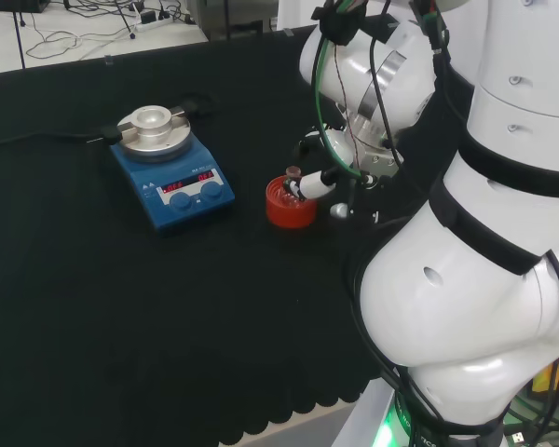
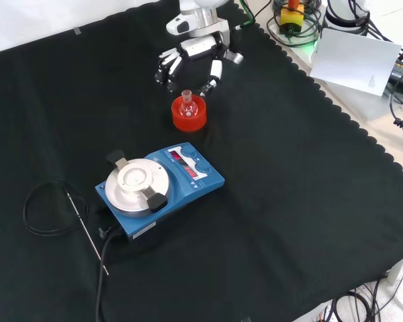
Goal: Pick up the round-bottom flask.
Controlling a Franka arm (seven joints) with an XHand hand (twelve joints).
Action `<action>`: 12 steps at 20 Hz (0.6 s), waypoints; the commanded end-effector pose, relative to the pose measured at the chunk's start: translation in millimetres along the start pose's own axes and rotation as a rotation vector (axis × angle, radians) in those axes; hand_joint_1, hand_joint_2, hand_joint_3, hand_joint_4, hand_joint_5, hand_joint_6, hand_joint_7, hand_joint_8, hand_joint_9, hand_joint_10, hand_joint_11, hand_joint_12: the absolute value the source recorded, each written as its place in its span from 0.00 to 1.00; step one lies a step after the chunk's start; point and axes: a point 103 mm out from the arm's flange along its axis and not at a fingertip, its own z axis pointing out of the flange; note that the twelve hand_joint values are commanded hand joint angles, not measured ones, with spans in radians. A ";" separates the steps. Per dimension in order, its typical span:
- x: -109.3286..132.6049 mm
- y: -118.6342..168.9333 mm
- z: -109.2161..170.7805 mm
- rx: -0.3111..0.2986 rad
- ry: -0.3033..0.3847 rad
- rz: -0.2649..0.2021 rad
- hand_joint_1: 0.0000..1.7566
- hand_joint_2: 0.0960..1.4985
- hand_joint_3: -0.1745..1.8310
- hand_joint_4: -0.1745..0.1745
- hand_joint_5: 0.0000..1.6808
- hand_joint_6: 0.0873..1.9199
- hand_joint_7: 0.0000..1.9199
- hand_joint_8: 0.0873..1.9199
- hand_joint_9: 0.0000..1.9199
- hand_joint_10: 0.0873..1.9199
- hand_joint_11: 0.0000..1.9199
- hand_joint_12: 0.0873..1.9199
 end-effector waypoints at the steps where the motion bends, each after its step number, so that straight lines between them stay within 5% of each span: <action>1: -1.2 3.7 8.6 -0.008 -0.003 -0.006 0.53 0.33 0.43 0.29 0.37 0.31 0.10 0.30 0.18 0.32 0.00 0.71; 12: -5.7 9.2 12.8 -0.013 -0.010 0.001 0.53 0.33 0.43 0.28 0.37 0.33 0.11 0.30 0.19 0.33 0.00 0.72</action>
